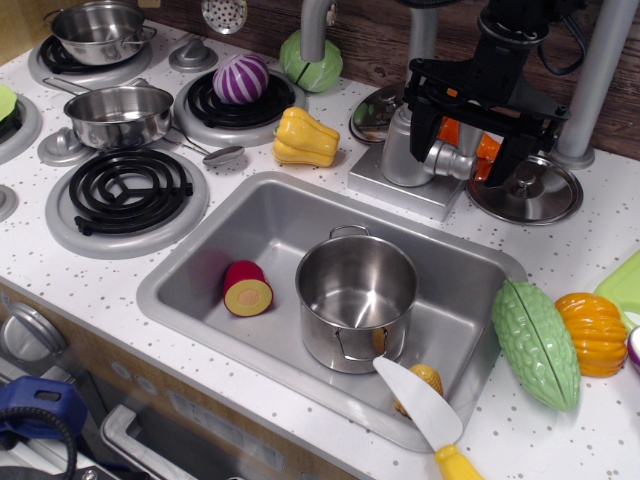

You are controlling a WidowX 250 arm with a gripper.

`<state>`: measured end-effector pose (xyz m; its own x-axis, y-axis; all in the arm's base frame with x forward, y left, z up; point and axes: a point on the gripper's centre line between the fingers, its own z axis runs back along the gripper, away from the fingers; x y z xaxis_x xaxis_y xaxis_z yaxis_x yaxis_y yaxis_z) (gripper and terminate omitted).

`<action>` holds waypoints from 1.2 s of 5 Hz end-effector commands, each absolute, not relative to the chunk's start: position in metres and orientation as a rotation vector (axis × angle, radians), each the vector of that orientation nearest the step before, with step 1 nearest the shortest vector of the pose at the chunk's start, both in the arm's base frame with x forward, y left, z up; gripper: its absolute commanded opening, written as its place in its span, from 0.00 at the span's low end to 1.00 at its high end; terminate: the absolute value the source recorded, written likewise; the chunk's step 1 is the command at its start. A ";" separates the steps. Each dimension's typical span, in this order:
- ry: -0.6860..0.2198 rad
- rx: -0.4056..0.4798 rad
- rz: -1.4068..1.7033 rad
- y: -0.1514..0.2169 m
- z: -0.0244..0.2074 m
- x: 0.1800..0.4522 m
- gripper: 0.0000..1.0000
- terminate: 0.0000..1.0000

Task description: Turn lever vertical to front

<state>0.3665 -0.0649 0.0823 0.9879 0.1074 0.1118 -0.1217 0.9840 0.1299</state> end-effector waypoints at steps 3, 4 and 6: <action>-0.266 0.234 0.056 -0.064 0.094 0.384 1.00 0.00; -0.321 0.265 0.003 -0.063 0.103 0.393 1.00 0.00; -0.396 0.288 -0.039 -0.059 0.106 0.413 1.00 0.00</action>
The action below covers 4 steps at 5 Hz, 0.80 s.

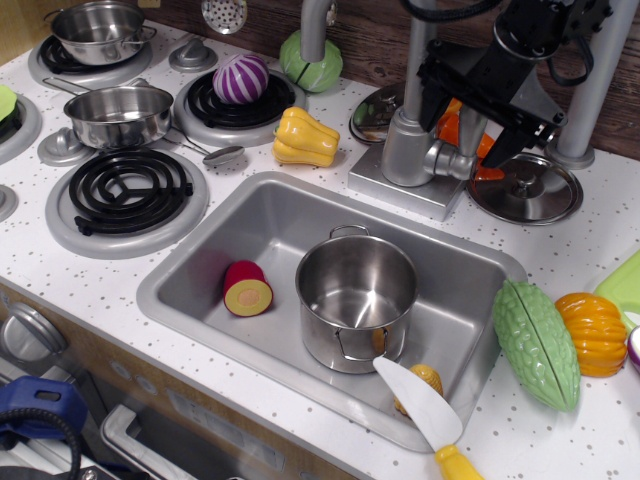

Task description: Turn lever vertical to front

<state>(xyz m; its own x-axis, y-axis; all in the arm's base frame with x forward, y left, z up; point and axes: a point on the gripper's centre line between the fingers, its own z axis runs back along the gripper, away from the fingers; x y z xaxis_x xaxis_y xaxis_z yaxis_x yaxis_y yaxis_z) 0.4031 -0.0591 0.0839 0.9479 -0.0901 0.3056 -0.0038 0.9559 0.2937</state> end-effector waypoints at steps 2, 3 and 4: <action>-0.395 0.281 -0.066 -0.059 0.114 0.434 1.00 0.00; -0.382 0.244 -0.034 -0.063 0.110 0.434 0.00 0.00; -0.363 0.246 -0.002 -0.072 0.112 0.425 0.00 0.00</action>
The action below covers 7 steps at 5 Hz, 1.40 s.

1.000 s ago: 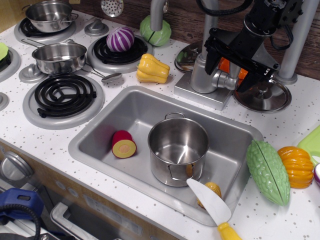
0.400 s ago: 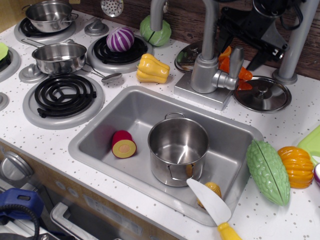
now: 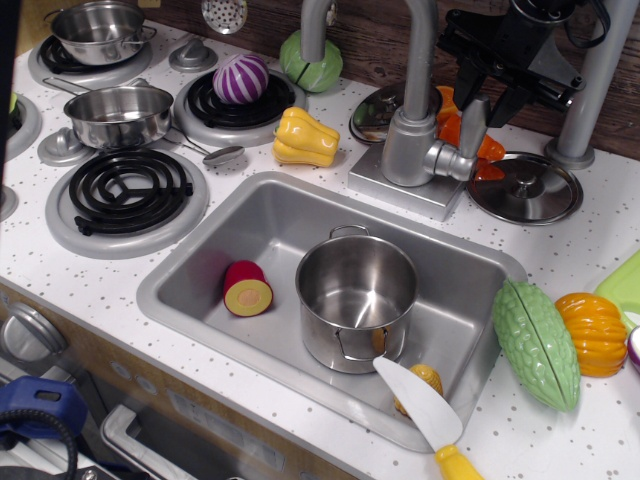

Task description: Turn lever vertical to front

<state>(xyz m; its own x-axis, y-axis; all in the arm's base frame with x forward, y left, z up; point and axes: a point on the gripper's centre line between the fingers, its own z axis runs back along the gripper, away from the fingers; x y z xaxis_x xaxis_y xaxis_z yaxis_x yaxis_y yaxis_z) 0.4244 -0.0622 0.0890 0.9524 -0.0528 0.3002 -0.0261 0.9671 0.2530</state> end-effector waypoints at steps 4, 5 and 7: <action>-0.220 0.031 0.151 -0.083 0.081 0.386 0.00 0.00; -0.231 0.033 0.153 -0.083 0.074 0.386 0.00 0.00; -0.253 0.027 0.146 -0.082 0.060 0.388 0.00 0.00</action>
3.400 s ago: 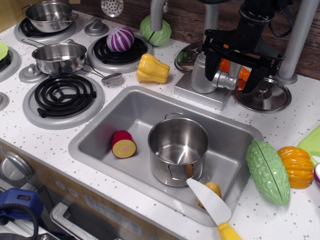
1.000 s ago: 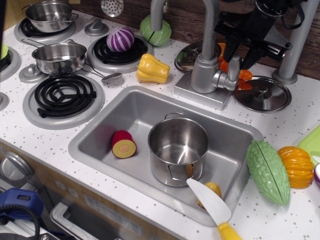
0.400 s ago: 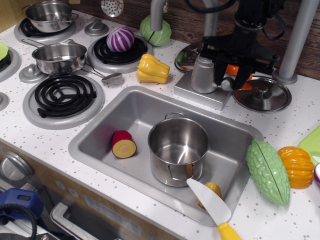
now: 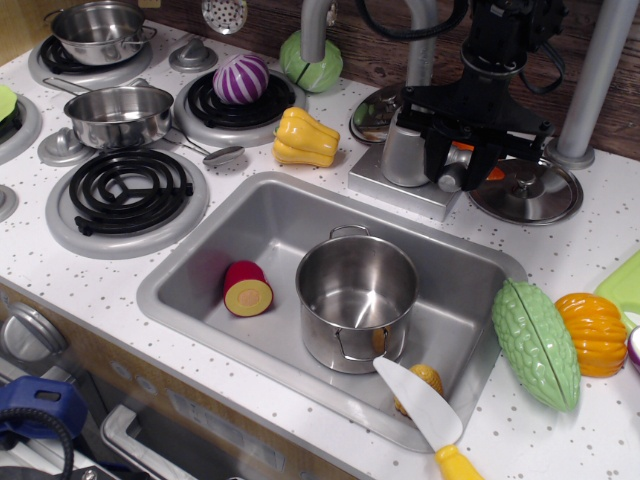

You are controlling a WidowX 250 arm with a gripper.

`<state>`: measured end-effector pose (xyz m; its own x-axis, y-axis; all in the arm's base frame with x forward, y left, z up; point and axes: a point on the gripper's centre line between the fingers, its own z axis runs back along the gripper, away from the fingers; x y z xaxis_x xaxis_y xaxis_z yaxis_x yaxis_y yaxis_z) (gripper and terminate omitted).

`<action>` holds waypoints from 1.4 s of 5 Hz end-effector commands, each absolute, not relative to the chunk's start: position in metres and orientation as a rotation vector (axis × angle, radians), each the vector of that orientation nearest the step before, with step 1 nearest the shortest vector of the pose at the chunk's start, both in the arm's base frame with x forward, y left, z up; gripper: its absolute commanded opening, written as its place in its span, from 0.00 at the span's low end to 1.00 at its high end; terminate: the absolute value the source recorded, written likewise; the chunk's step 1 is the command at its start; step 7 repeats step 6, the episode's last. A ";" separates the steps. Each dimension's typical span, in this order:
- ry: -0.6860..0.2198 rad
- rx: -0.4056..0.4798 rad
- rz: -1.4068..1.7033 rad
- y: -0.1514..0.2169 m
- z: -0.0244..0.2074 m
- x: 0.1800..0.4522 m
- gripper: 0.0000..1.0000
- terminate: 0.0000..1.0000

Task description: Turn lever vertical to front

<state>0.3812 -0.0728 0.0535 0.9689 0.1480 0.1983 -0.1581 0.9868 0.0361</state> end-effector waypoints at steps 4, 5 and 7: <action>-0.229 0.030 0.151 -0.081 0.061 0.388 1.00 0.00; -0.210 0.080 0.179 -0.087 0.088 0.379 1.00 0.00; -0.171 0.090 0.217 -0.092 0.103 0.368 1.00 1.00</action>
